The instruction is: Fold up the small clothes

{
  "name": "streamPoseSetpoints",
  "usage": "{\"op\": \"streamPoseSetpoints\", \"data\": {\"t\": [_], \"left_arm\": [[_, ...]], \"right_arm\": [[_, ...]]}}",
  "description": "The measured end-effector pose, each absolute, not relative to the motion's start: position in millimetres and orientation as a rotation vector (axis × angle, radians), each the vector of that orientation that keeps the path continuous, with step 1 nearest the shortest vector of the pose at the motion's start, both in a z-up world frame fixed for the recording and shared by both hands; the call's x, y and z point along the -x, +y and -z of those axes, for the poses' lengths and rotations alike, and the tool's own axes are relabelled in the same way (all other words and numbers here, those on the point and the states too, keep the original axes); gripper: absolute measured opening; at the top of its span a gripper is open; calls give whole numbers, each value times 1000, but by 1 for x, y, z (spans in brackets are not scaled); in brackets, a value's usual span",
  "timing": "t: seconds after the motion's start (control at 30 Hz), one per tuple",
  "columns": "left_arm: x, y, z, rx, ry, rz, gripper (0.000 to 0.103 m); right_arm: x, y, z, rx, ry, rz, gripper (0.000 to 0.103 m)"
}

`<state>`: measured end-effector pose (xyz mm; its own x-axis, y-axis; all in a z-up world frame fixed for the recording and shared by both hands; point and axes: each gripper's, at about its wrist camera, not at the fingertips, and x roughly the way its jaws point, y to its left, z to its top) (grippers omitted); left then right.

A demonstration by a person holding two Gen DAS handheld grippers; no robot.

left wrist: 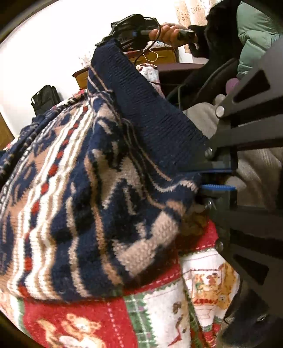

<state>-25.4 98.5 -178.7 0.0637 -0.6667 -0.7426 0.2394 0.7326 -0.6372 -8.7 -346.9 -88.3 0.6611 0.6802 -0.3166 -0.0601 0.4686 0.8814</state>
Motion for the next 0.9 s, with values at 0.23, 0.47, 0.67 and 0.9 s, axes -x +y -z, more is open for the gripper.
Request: {"op": "streamPoseSetpoints", "data": {"t": [0.23, 0.47, 0.67, 0.9], "left_arm": [[16, 106, 121, 478, 1206, 802, 7], [-45, 129, 38, 576, 1010, 811, 7], [-134, 167, 9, 673, 923, 700, 7], [-263, 190, 60, 809, 1014, 472, 7]], "right_arm": [[8, -351, 71, -999, 690, -537, 9], [-28, -349, 36, -969, 666, -568, 9], [-104, -352, 9, -968, 642, -567, 9], [-231, -350, 34, -947, 667, -450, 9]]}}
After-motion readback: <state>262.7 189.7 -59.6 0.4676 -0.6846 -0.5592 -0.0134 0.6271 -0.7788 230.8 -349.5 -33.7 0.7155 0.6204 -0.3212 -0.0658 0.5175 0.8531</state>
